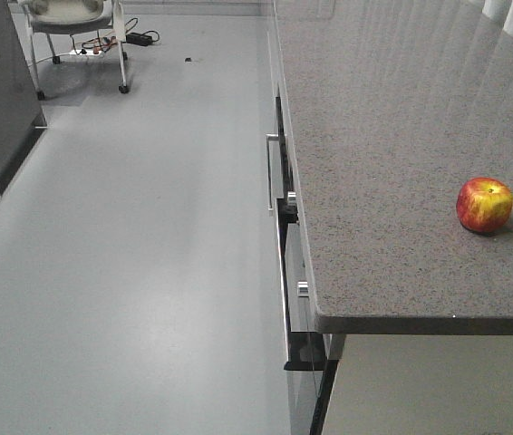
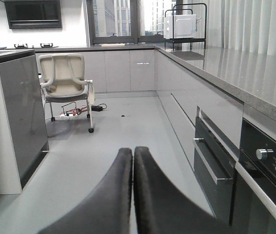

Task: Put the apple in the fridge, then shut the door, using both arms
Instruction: 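Move the right gripper over the red-yellow apple on the countertop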

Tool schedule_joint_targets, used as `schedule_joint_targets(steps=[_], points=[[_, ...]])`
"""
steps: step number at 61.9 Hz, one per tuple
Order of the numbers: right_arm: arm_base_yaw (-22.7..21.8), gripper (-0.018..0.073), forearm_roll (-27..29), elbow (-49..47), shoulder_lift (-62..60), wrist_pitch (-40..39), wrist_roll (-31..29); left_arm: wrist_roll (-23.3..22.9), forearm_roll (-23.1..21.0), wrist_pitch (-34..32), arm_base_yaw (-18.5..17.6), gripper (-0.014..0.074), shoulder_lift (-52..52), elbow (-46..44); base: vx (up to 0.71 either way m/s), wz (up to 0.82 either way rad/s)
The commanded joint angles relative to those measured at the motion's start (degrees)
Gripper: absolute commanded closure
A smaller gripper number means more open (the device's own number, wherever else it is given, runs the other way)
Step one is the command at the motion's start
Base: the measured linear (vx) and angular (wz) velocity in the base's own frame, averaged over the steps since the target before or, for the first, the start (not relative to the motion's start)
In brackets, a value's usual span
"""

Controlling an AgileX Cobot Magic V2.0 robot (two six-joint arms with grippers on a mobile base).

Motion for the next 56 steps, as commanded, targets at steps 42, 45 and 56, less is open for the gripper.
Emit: schedule_joint_targets(steps=[42, 45, 56], points=[[-0.2, 0.0563, -0.1, 0.8, -1.0, -4.1, -0.6, -0.6, -0.5, -3.9, 0.0, 0.0603, -0.9, 1.6, 0.00, 0.00], [-0.2, 0.0563, -0.1, 0.8, -1.0, -4.1, -0.6, -0.6, -0.5, -3.9, 0.0, 0.0603, -0.9, 1.6, 0.00, 0.00], [-0.2, 0.0563, -0.1, 0.7, -1.0, -4.5, -0.6, -0.6, -0.5, -3.9, 0.0, 0.0603, -0.9, 1.6, 0.00, 0.00]])
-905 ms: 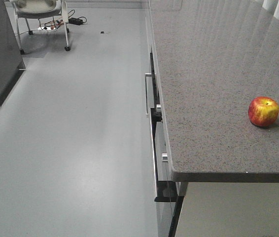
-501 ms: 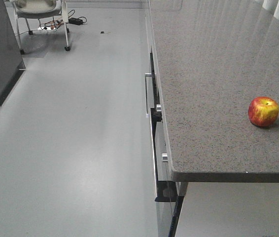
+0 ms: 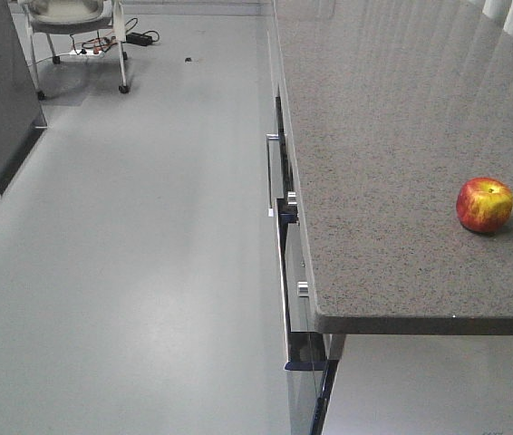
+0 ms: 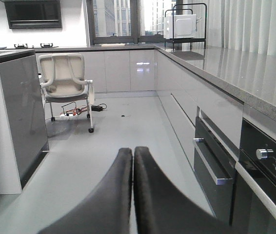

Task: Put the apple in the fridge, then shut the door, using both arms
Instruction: 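Move the right gripper over the red-yellow apple on the countertop, then lower the open right gripper around the apple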

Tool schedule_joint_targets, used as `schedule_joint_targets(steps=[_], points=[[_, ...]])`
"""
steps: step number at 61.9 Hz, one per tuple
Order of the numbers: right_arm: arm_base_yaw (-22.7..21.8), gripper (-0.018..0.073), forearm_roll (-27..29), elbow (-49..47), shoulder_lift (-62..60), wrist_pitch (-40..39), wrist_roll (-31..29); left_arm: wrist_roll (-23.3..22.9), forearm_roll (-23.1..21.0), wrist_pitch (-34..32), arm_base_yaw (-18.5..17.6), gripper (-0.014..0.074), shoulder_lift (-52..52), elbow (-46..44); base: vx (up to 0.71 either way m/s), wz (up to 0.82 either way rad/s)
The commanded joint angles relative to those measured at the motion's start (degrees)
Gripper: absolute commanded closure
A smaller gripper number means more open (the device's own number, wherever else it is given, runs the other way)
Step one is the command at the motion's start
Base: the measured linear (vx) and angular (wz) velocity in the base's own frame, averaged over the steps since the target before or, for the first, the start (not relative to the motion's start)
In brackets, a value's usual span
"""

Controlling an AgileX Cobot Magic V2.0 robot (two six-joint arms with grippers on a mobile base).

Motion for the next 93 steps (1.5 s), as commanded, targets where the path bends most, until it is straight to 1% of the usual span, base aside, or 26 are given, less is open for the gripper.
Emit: schedule_joint_targets(steps=[1, 7, 10, 19, 24, 30, 39, 45, 52, 55, 60, 67, 69, 72, 77, 82, 87, 90, 93], points=[[-0.2, 0.0563, -0.1, 0.7, -1.0, -4.5, -0.6, -0.6, -0.5, -3.9, 0.0, 0.0603, -0.9, 1.6, 0.00, 0.00], [-0.2, 0.0563, -0.1, 0.7, -1.0, -4.5, -0.6, -0.6, -0.5, -3.9, 0.0, 0.0603, -0.9, 1.6, 0.00, 0.00], [-0.2, 0.0563, 0.5, 0.7, -1.0, -5.1, 0.3, -0.6, -0.5, -3.9, 0.0, 0.0603, -0.9, 1.6, 0.00, 0.00], [-0.2, 0.0563, 8.2, 0.5, -1.0, -8.4, 9.5, -0.6, -0.5, -3.9, 0.0, 0.0603, -0.9, 1.6, 0.00, 0.00], [-0.2, 0.0563, 11.0, -1.9, -1.0, -5.7, 12.4, -0.6, -0.5, -3.9, 0.0, 0.0603, -0.9, 1.6, 0.00, 0.00], [-0.2, 0.0563, 10.6, -8.7, -0.6, 0.2, 12.1, -0.6, -0.5, -3.9, 0.0, 0.0603, -0.9, 1.6, 0.00, 0.00], [-0.2, 0.0563, 6.2, -21.9, 4.7, 9.1, 11.1, -0.6, -0.5, -3.9, 0.0, 0.0603, -0.9, 1.6, 0.00, 0.00], [-0.2, 0.0563, 2.0, -32.8, 12.6, 18.0, 11.1, -0.6, -0.5, -3.9, 0.0, 0.0603, -0.9, 1.6, 0.00, 0.00], [-0.2, 0.0561, -7.2, -44.3, 22.9, 27.6, 11.1, -0.6, -0.5, -3.9, 0.0, 0.0603, -0.9, 1.6, 0.00, 0.00], [-0.2, 0.0558, -10.6, -48.2, 26.7, 30.4, 11.1, -0.6, -0.5, -3.9, 0.0, 0.0603, -0.9, 1.6, 0.00, 0.00], [-0.2, 0.0545, -13.8, -53.3, 32.1, 33.1, 11.7, -0.6, -0.5, -3.9, 0.0, 0.0603, -0.9, 1.6, 0.00, 0.00], [-0.2, 0.0508, -17.9, -56.7, 37.4, 32.5, 11.5, -0.6, -0.5, -3.9, 0.0, 0.0603, -0.9, 1.6, 0.00, 0.00], [-0.2, 0.0485, -19.0, -57.0, 38.7, 31.9, 11.5, -0.6, -0.5, -3.9, 0.0, 0.0603, -0.9, 1.6, 0.00, 0.00], [-0.2, 0.0443, -19.2, -57.5, 40.4, 31.6, 11.5, -0.6, -0.5, -3.9, 0.0, 0.0603, -0.9, 1.6, 0.00, 0.00], [-0.2, 0.0333, -19.1, -58.5, 43.0, 32.6, 11.5, -0.6, -0.5, -3.9, 0.0, 0.0603, -0.9, 1.6, 0.00, 0.00], [-0.2, 0.0165, -19.0, -59.6, 45.9, 33.6, 11.5, -0.6, -0.5, -3.9, 0.0, 0.0603, -0.9, 1.6, 0.00, 0.00], [-0.2, -0.0026, -19.8, -60.6, 48.9, 33.7, 11.5, -0.6, -0.5, -3.9, 0.0, 0.0603, -0.9, 1.6, 0.00, 0.00], [-0.2, -0.0108, -20.7, -60.7, 50.3, 33.3, 11.5, -0.6, -0.5, -3.9, 0.0, 0.0603, -0.9, 1.6, 0.00, 0.00], [-0.2, -0.0167, -22.0, -60.7, 51.4, 32.9, 11.5, -0.6, -0.5, -3.9, 0.0, 0.0603, -0.9, 1.6, 0.00, 0.00]])
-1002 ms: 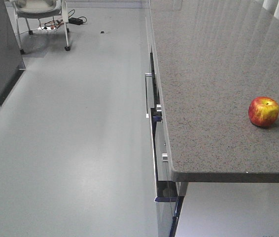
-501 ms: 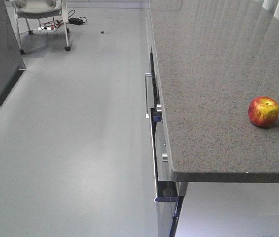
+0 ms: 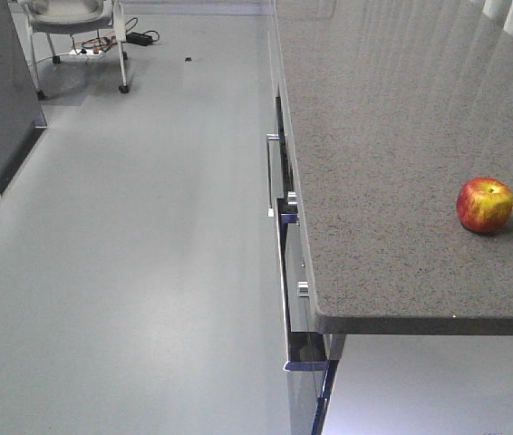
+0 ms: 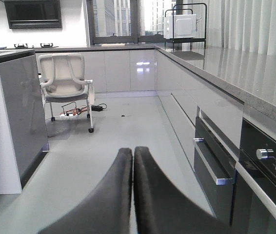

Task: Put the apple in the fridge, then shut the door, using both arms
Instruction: 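Lower the open right gripper around the apple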

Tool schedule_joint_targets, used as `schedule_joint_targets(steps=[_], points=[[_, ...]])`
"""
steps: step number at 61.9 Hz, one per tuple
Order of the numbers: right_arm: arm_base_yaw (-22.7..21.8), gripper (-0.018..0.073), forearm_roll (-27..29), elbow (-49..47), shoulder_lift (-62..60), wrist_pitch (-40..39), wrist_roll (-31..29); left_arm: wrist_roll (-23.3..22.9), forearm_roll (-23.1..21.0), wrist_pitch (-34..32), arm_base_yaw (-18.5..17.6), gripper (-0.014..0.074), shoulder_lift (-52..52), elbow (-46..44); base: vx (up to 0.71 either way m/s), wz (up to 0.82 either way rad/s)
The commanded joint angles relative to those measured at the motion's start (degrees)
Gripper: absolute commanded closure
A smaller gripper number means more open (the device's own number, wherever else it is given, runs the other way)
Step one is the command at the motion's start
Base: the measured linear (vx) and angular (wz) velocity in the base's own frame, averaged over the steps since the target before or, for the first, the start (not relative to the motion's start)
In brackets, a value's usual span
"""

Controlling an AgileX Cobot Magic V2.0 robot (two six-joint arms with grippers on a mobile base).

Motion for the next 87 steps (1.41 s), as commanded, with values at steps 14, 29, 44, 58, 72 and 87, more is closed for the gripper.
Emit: schedule_joint_targets(steps=[14, 29, 44, 58, 72, 87], points=[[-0.2, -0.0143, -3.5, -2.2, 5.3, -5.6, 1.0, -0.6, -0.5, -3.9, 0.0, 0.0603, -0.9, 1.6, 0.00, 0.00], [-0.2, -0.0097, -5.6, -11.6, 12.1, 3.8, 1.2, -0.6, -0.5, -3.9, 0.0, 0.0603, -0.9, 1.6, 0.00, 0.00], [-3.0, -0.0085, -4.9, -26.6, 23.0, 15.1, 0.7, -0.6, -0.5, -3.9, 0.0, 0.0603, -0.9, 1.6, 0.00, 0.00], [-9.0, -0.0075, 2.6, -34.2, 33.6, 18.8, -4.5, -0.6, -0.5, -3.9, 0.0, 0.0603, -0.9, 1.6, 0.00, 0.00], [-14.1, -0.0069, 12.5, -37.5, 43.6, 18.0, -11.1, -0.6, -0.5, -3.9, 0.0, 0.0603, -0.9, 1.6, 0.00, 0.00], [-15.2, -0.0064, 12.7, -38.2, 51.2, 15.2, -13.0, -0.6, -0.5, -3.9, 0.0, 0.0603, -0.9, 1.6, 0.00, 0.00]])
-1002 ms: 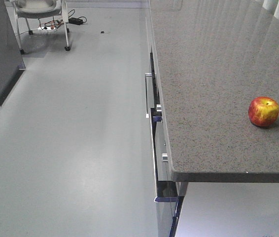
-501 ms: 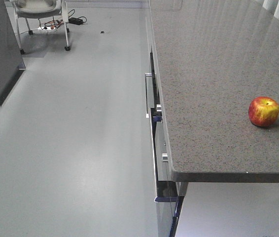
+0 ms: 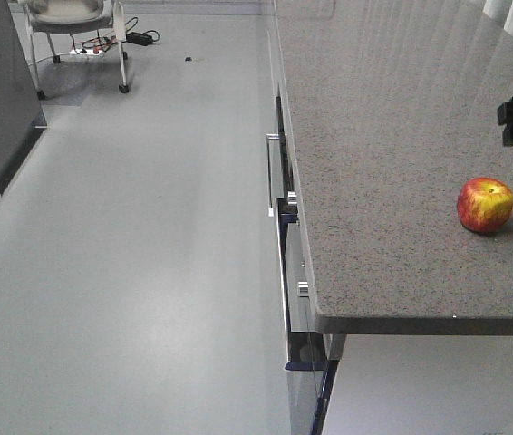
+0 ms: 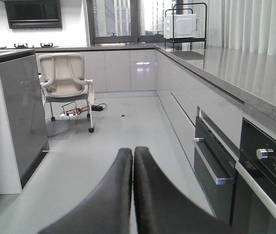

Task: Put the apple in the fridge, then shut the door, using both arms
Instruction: 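Lower the open right gripper around the apple, then close the right gripper on the apple and lift it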

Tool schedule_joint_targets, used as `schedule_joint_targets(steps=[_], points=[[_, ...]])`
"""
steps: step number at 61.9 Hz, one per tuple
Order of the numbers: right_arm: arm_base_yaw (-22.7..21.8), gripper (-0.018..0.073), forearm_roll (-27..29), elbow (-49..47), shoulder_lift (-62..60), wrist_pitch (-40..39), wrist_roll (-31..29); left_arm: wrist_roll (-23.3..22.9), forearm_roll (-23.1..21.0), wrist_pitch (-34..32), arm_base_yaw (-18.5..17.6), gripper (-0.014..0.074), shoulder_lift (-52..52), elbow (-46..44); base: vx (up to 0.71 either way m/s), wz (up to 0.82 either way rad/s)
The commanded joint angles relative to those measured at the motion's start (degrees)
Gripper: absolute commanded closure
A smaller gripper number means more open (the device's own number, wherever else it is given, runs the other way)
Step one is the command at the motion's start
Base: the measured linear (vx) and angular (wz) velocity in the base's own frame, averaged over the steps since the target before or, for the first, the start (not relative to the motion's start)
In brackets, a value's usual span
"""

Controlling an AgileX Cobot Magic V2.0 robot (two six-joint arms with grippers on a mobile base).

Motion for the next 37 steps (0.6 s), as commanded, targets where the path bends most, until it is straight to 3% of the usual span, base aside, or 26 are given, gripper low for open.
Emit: schedule_joint_targets(steps=[1, 37], points=[[-0.4, -0.0064, -0.1, -2.0, 0.2, -4.4, -0.9, -0.6, -0.5, -3.9, 0.0, 0.0603, -0.9, 1.6, 0.00, 0.00], [-0.4, -0.0051, 6.1, -2.0, 8.1, -10.2, -4.0, -0.6, -0.5, -3.9, 0.0, 0.0603, -0.9, 1.6, 0.00, 0.00]])
